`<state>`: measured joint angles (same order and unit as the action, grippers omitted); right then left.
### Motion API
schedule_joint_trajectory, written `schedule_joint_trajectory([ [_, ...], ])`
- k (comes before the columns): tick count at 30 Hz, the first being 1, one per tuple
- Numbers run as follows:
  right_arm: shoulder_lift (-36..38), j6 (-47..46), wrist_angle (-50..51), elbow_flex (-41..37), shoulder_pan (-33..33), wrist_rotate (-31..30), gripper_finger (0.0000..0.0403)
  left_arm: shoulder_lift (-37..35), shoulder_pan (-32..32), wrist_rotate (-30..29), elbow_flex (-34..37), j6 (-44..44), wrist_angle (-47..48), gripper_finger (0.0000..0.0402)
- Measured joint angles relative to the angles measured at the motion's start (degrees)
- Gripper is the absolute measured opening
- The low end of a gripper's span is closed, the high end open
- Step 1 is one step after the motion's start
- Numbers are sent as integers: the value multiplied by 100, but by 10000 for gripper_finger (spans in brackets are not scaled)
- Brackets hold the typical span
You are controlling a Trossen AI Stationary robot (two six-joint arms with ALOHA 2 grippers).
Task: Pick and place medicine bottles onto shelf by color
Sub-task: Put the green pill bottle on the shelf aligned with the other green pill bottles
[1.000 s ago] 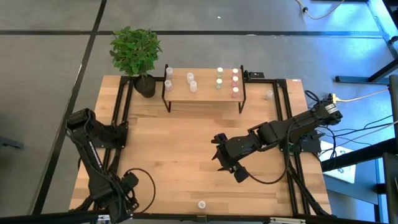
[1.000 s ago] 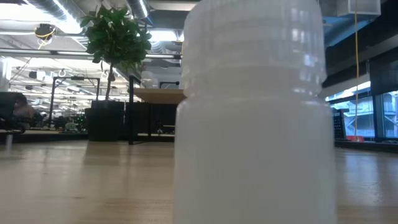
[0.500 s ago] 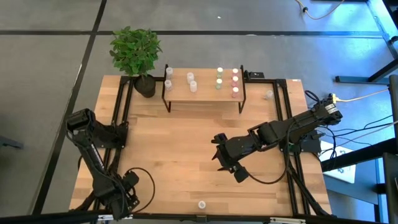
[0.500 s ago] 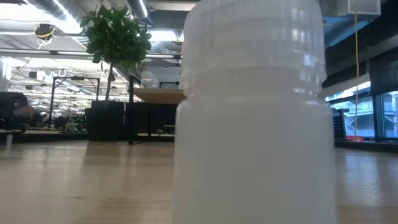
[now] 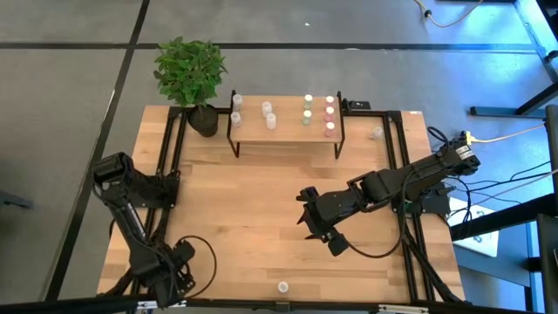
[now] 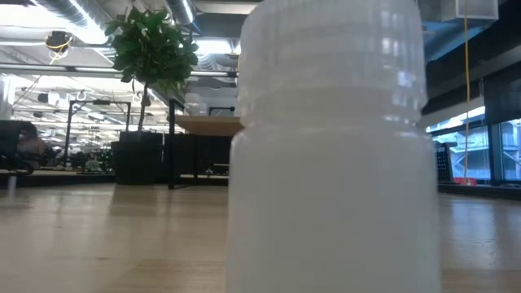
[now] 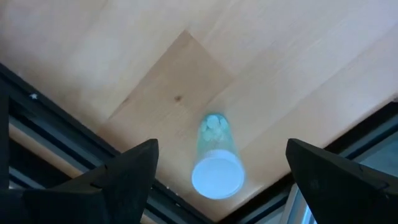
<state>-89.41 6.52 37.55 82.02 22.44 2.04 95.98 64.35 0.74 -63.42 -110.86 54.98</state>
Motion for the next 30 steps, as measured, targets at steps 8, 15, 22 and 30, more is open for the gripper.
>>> schedule_joint_trajectory([
  [8,0,0,5,0,0,2,217,22,137,17,0,-289,-83,347],
  [15,0,-20,3,0,-1,1,217,252,33,311,-1,-785,-140,342],
  [22,0,-20,-1,0,-2,0,217,302,-98,470,0,-735,-90,306],
  [30,0,-20,-4,0,-2,0,217,302,-106,478,0,-733,-96,230],
])
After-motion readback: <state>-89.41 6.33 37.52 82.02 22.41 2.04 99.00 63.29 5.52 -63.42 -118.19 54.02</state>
